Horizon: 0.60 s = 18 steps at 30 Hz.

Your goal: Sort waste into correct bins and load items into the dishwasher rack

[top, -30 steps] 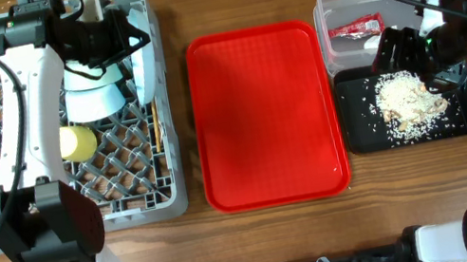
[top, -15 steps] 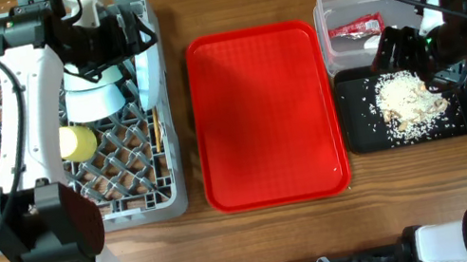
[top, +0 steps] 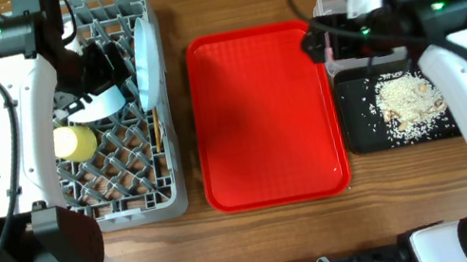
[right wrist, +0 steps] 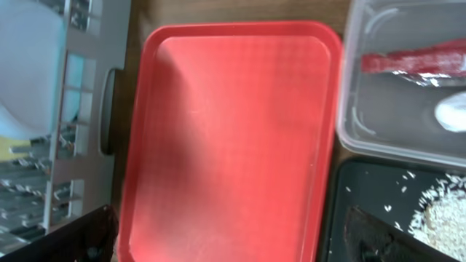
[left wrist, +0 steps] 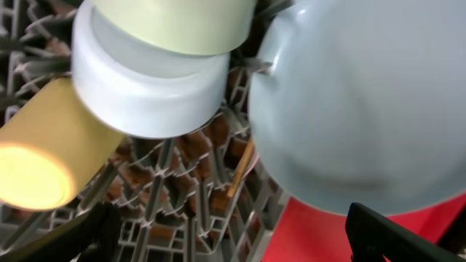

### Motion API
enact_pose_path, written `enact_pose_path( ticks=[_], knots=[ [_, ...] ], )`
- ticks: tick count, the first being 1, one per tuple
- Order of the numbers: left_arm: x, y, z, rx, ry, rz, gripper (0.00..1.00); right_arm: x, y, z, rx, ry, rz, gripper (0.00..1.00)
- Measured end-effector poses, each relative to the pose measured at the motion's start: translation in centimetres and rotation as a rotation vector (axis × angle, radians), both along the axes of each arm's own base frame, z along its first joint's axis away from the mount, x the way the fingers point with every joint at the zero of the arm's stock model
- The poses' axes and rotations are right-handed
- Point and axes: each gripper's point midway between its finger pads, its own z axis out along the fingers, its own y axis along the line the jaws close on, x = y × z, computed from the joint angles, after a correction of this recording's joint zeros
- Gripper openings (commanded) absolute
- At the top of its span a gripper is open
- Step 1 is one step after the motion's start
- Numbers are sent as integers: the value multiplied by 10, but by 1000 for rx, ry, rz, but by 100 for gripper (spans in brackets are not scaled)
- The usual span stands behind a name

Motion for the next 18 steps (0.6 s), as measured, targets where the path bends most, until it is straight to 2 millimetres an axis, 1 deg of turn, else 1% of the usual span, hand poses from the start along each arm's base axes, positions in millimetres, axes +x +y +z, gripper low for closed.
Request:
enact_pose_path(
  ticks=[2, 7, 9, 13, 18],
  knots=[
    [-11, 4, -2, 21, 48, 16, 100, -5, 4, -3, -19, 17, 12, 100],
    [-37, 9, -4, 53, 153, 28, 100, -31, -5, -17, -59, 141, -14, 100],
    [-44, 11, -4, 62, 183, 28, 100, -40, -7, -21, -66, 184, -21, 100],
    [-55, 12, -3, 69, 222, 27, 100, -51, -10, -25, -78, 238, -32, 100],
    [-62, 10, 4, 70, 197, 21, 100, -58, -13, -25, -80, 210, -43, 100]
  ],
)
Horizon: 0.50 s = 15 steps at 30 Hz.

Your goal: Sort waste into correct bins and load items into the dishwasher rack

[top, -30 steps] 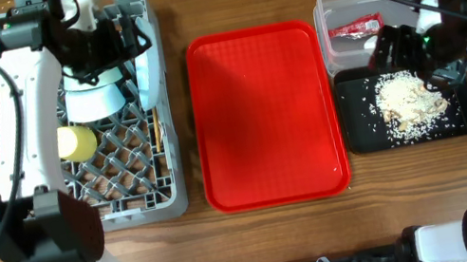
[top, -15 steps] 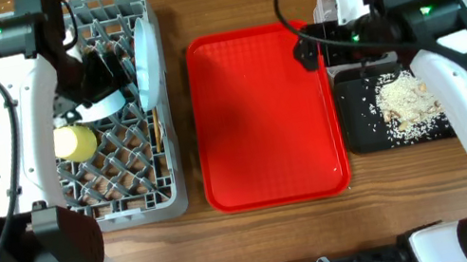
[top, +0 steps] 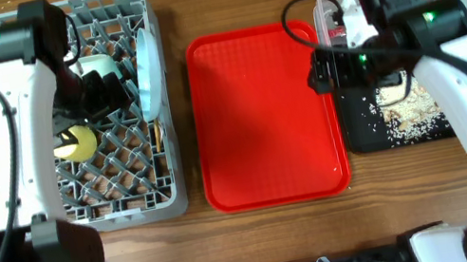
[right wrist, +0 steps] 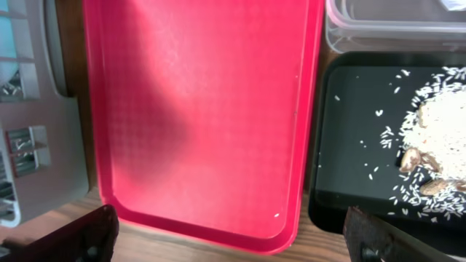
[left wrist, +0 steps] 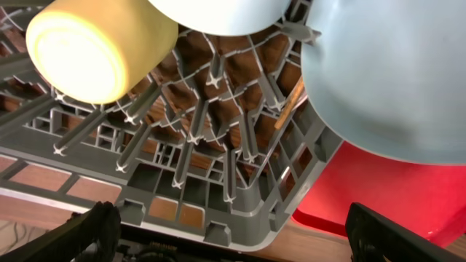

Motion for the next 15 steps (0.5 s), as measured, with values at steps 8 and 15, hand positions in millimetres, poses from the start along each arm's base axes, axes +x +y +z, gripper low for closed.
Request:
enact_pose_path(
  ticks=[8, 15],
  knots=[
    [-32, -1, 24, -1, -266, -5, 100, -27, -14, 46, 11, -326, -31, 100],
    [-63, -1, 46, -2, -672, -9, 100, -55, -25, 61, 22, -550, -60, 100]
  ],
)
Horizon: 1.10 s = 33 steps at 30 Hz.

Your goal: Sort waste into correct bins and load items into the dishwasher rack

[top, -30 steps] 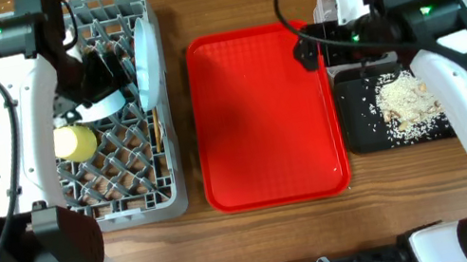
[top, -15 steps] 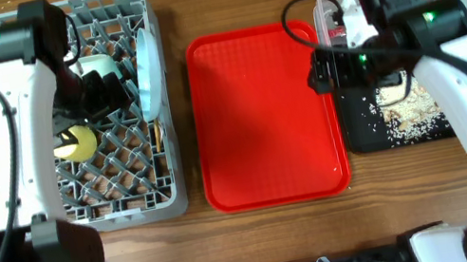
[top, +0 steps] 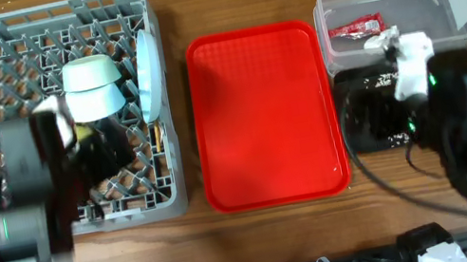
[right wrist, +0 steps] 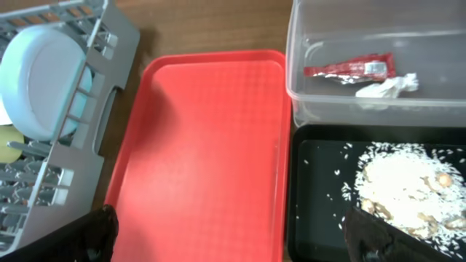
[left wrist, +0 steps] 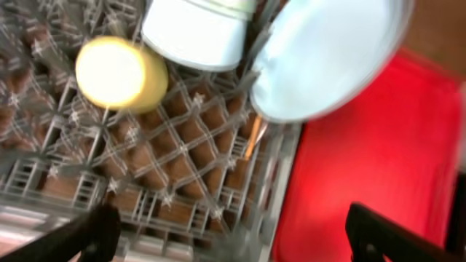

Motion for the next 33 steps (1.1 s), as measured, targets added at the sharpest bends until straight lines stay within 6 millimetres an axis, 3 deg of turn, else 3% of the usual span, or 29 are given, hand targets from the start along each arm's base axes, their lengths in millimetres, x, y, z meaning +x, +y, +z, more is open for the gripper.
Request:
enact_pose_path(
  ticks=[5, 10, 18, 28, 33],
  knots=[
    [-33, 0, 10, -2, -202, 0, 100, -12, -13, -9, -35, -35, -48, 100],
    [-49, 0, 22, -2, -288, 0, 100, -7, -18, -19, -64, -3, -73, 100],
    [-58, 0, 15, -2, -252, 0, 100, 4, -17, -42, -88, 91, -74, 100],
    [-61, 0, 11, -1, -231, 1, 100, 19, -15, -92, -130, 280, -69, 100],
    [-61, 0, 10, -2, -230, 0, 100, 17, -16, -89, -127, 266, -69, 100]
  ],
)
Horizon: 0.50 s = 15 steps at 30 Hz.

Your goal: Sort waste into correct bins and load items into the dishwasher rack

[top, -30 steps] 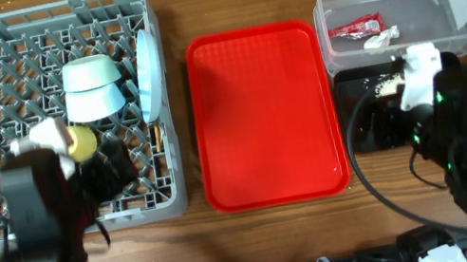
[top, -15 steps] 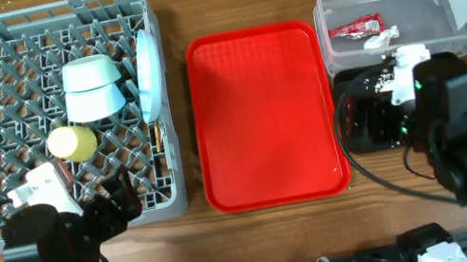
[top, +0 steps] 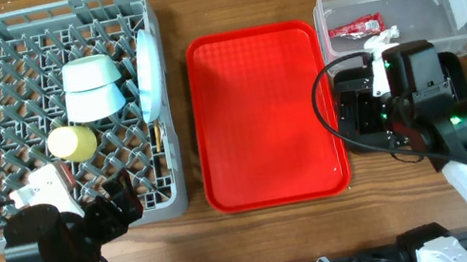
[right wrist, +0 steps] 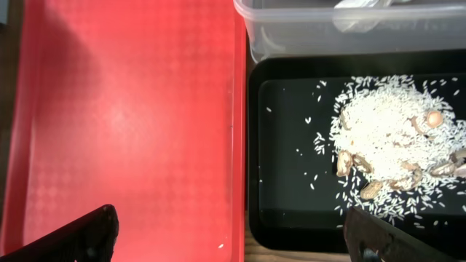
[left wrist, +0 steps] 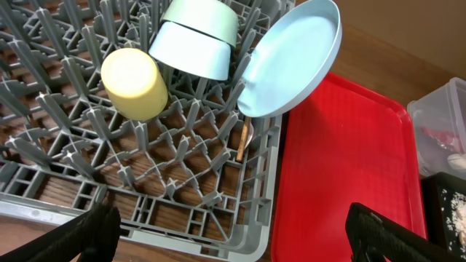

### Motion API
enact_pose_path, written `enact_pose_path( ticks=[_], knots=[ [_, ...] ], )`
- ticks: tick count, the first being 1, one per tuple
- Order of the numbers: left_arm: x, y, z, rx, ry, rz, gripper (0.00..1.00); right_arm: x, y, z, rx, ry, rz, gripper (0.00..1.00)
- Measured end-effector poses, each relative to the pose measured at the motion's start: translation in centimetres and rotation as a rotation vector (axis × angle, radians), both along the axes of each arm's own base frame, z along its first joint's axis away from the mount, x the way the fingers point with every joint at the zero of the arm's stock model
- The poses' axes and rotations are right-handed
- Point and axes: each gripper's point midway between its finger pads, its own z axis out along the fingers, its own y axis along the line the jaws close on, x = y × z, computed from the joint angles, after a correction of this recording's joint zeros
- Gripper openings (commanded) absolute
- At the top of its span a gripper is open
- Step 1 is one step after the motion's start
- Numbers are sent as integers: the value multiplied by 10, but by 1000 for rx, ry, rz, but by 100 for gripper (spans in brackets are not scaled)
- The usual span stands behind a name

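The grey dishwasher rack at the left holds two stacked pale bowls (top: 93, 88), an upright light-blue plate (top: 146, 74), a yellow cup (top: 72, 142) and a wooden utensil (left wrist: 242, 142). The red tray (top: 265, 116) in the middle is bare apart from a few rice grains. My left gripper (left wrist: 234, 244) is open and empty, hanging over the rack's front right corner. My right gripper (right wrist: 233, 236) is open and empty above the seam between the tray and the black bin (right wrist: 291, 196), which holds rice and scraps (right wrist: 386, 131).
A clear plastic bin at the back right holds a red packet (top: 358, 28) and crumpled white paper (top: 383, 39). The left arm's base sits at the table's front left, the right arm's at the front right. Wooden tabletop shows between rack, tray and bins.
Both arms, blurred before, are now still. The left wrist looks at the rack from farther back and lower. The right wrist has moved closer over the tray and black bin.
At first my left gripper was deep in the rack by the bowls and plate, and my right was over the clear bin. Then each stood farther toward the front, both empty. Now the left is at the rack's front edge and the right over the black bin.
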Motion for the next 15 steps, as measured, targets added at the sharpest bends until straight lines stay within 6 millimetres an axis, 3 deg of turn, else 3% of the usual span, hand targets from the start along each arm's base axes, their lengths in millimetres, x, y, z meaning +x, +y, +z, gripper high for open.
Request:
enact_pose_path(
  ticks=[5, 11, 15],
  knots=[
    [0, 0, 0, 0, 1, 0, 100, -5, -2, 23, 17, -131, -4, 100],
    [0, 0, -1, 0, 3, 0, 100, -12, -7, 59, 66, -495, -20, 100],
    [0, 0, -2, 0, 5, 0, 100, -25, -9, 61, 92, -645, -22, 100]
  ],
)
